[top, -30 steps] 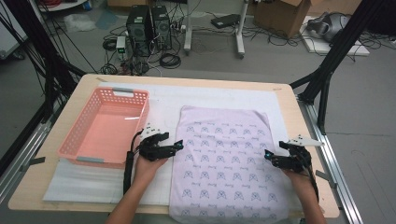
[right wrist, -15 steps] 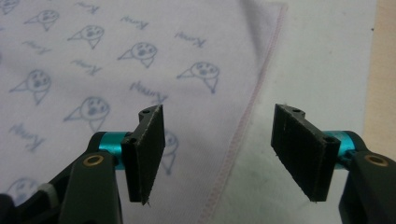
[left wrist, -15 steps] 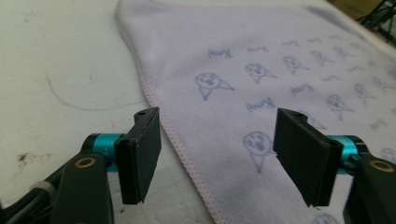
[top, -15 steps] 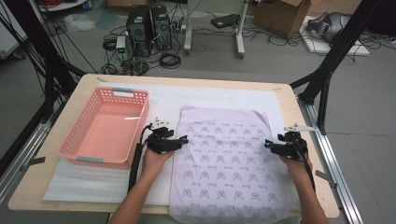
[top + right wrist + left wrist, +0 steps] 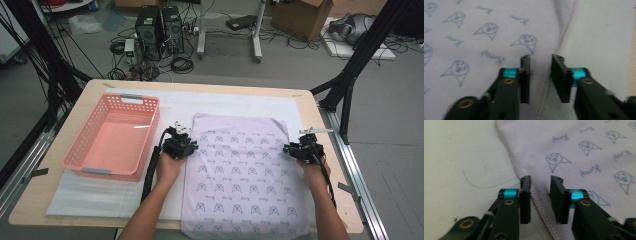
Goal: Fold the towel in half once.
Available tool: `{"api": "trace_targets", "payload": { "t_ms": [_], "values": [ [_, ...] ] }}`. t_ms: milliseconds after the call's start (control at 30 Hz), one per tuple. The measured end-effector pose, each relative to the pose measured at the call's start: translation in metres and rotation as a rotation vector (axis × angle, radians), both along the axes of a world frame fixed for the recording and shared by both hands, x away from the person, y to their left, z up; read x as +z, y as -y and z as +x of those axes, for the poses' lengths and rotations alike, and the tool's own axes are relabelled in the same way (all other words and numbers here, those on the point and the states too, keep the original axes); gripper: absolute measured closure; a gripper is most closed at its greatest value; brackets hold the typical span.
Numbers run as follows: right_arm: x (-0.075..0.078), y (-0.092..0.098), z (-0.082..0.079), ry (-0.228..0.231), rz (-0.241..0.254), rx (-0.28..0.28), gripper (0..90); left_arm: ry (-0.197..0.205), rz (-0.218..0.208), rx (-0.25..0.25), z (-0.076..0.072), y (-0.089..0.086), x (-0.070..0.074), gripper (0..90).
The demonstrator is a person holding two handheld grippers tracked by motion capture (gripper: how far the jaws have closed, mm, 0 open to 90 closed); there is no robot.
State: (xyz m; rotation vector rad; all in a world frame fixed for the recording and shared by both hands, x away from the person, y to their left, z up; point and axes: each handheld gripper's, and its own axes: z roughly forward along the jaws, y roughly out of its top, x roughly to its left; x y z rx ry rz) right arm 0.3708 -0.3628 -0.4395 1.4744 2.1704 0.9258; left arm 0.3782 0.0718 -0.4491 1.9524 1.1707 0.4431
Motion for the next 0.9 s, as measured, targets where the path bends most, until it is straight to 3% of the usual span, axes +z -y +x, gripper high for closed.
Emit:
{"api": "trace_targets", "payload": {
  "t_ms": [67, 133, 200, 233, 300, 367, 433, 533, 600, 733, 767, 833, 900],
  "values": [
    [0.000, -0.002, -0.001, 0.001, -0.006, 0.018, 86.0, -0.013, -0.027, 0.005, 0.001, -0.002, 0.000, 84.7],
    [0.001, -0.002, -0.001, 0.008, -0.016, 0.018, 86.9, -0.004, -0.027, 0.010, 0.001, -0.002, 0.001, 85.9],
    [0.003, 0.000, 0.000, 0.035, -0.017, 0.004, 87.4, 0.024, -0.047, 0.025, 0.001, -0.004, 0.004, 86.3],
    [0.004, 0.002, 0.000, 0.050, 0.006, -0.008, 87.5, 0.032, -0.069, 0.042, 0.002, -0.006, 0.006, 86.8],
    [0.008, 0.007, -0.002, 0.084, 0.033, -0.046, 87.7, 0.089, -0.062, 0.095, 0.003, -0.013, 0.014, 89.9],
    [0.010, 0.012, -0.002, 0.094, 0.060, -0.049, 87.7, 0.076, -0.131, 0.127, 0.004, -0.024, 0.017, 89.9],
    [0.010, 0.014, -0.004, 0.093, 0.094, -0.043, 87.7, 0.055, -0.111, 0.099, 0.003, -0.028, 0.015, 89.9],
    [0.009, 0.012, -0.005, 0.096, 0.089, -0.028, 87.5, 0.004, -0.151, 0.031, 0.004, -0.023, 0.009, 88.3],
    [0.008, 0.012, -0.005, 0.091, 0.096, -0.027, 87.5, -0.007, -0.168, 0.017, 0.005, -0.015, 0.007, 70.4],
    [0.008, 0.013, -0.004, 0.079, 0.096, -0.026, 87.2, -0.017, -0.118, 0.018, 0.007, 0.000, 0.000, 51.8],
    [0.008, 0.013, -0.005, 0.080, 0.095, -0.023, 87.2, -0.030, -0.102, 0.015, 0.008, 0.001, -0.003, 51.0],
    [0.009, 0.014, -0.005, 0.083, 0.094, -0.021, 87.1, -0.002, -0.052, 0.025, 0.005, 0.006, -0.002, 53.4],
    [0.009, 0.013, -0.005, 0.076, 0.093, -0.020, 87.1, 0.049, 0.046, 0.010, 0.002, 0.013, -0.002, 60.7]
  ]
}}
